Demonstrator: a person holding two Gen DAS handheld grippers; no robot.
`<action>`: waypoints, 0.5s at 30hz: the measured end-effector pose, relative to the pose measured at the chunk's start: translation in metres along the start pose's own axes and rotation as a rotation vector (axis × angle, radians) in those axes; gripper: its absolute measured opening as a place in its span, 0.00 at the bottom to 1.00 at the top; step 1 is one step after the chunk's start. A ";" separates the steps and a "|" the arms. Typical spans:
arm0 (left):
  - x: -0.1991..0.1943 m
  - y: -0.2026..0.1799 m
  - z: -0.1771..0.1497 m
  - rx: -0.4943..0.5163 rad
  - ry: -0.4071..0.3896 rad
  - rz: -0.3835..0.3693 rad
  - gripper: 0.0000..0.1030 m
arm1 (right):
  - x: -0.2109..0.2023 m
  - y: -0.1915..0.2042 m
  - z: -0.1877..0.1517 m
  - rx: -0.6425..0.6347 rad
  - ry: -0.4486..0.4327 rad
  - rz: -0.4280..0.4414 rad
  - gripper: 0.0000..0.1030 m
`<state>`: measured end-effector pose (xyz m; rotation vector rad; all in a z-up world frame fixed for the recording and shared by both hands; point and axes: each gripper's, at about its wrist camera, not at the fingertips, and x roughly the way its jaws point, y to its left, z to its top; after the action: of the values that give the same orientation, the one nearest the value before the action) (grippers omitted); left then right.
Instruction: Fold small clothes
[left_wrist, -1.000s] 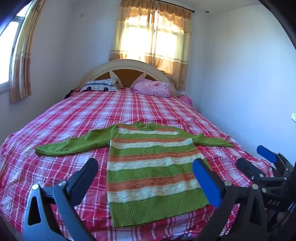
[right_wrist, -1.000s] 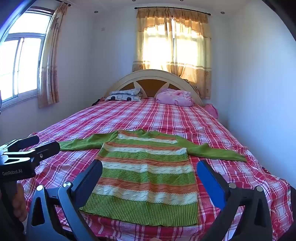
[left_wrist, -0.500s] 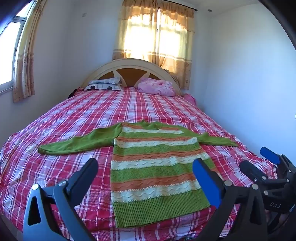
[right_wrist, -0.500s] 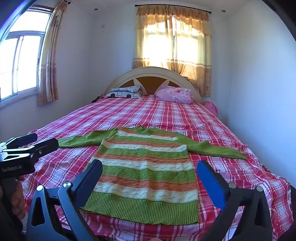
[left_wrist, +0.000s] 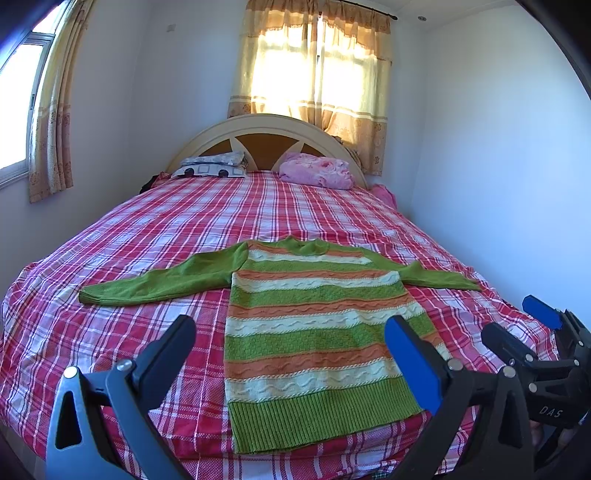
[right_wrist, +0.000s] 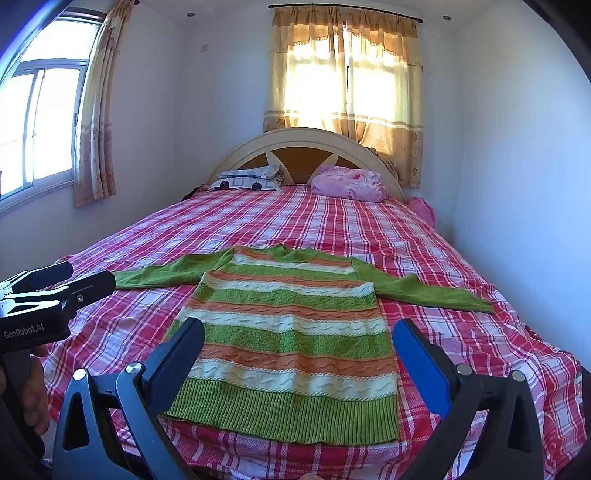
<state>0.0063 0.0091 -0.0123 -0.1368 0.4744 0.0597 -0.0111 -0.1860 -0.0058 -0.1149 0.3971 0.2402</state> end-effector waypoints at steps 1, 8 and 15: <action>0.000 0.000 0.000 -0.001 0.000 -0.001 1.00 | 0.000 0.000 0.000 0.001 0.000 -0.001 0.99; 0.000 -0.001 0.000 0.000 0.000 0.001 1.00 | 0.001 -0.001 -0.001 0.004 0.001 -0.001 0.99; 0.000 -0.001 0.000 -0.001 0.001 0.000 1.00 | 0.001 -0.001 -0.001 0.004 0.003 -0.001 0.99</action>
<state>0.0067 0.0079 -0.0123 -0.1373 0.4750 0.0602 -0.0107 -0.1872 -0.0068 -0.1115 0.4005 0.2386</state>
